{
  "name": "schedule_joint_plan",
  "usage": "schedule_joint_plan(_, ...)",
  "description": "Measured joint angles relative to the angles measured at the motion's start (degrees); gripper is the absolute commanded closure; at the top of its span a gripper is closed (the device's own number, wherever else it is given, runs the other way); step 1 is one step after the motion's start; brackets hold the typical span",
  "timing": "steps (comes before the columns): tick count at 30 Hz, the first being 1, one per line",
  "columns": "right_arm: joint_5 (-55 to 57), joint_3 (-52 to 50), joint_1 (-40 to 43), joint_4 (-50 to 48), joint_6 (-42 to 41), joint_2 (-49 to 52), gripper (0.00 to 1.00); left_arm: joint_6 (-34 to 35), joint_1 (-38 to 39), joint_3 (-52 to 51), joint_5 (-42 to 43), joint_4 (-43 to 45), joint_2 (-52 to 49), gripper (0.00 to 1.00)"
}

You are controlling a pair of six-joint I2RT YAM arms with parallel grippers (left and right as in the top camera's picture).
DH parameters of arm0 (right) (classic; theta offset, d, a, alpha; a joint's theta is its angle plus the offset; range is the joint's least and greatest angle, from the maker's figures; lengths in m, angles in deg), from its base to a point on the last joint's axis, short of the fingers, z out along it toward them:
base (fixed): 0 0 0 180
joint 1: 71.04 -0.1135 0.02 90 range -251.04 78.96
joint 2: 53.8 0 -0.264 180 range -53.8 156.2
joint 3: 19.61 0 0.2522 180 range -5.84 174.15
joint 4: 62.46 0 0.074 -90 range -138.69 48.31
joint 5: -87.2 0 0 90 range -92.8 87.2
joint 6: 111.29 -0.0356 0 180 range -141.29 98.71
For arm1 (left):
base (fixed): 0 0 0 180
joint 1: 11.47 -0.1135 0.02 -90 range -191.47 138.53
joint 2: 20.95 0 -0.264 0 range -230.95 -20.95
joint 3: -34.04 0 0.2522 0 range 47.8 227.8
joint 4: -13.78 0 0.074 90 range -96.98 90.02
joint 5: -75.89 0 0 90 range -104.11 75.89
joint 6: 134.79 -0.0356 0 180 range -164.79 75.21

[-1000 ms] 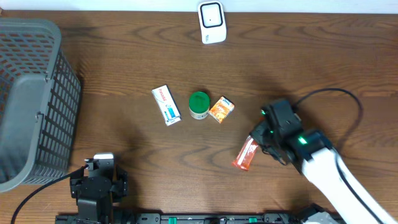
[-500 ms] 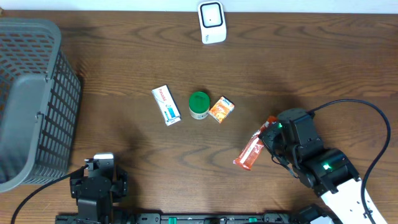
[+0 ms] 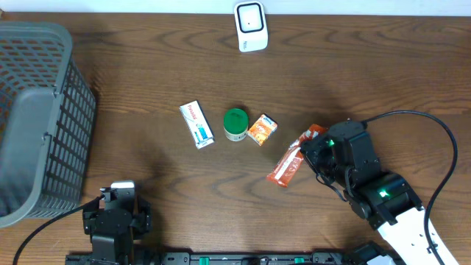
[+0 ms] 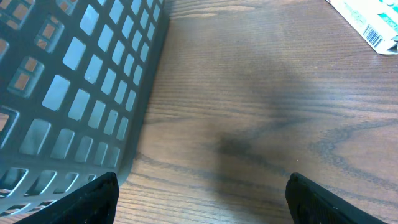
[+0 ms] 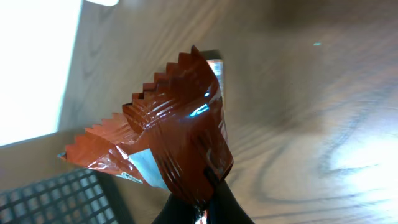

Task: Scan the item barcode
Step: 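Lift the TOP bar upright and carry it toward the white scanner, then hold the TOP bar in front of the white scanner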

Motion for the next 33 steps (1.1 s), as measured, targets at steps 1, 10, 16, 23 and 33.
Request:
schedule_joint_plan(1,-0.5,0.0,0.0,-0.7,0.0,0.0,0.99,0.0,0.0,0.0,0.0,0.0,0.0,0.14)
schedule_joint_plan(10,-3.4,0.0,-0.2,-20.1,17.9,1.9,0.98,0.0,0.0,0.0,0.0,0.0,0.0,0.14)
schedule_joint_plan(16,-0.8,0.0,-0.8,-34.8,36.0,9.4,0.99,0.0,0.0,0.0,0.0,0.0,0.0,0.14)
schedule_joint_plan(23,7.0,-0.2,-0.8,-65.6,50.3,25.5,0.99,0.0,0.0,0.0,0.0,0.0,0.0,0.14)
schedule_joint_plan(33,9.0,6.4,0.6,-107.7,63.3,52.5,0.99,0.0,0.0,-0.1,0.0,0.0,0.0,0.14)
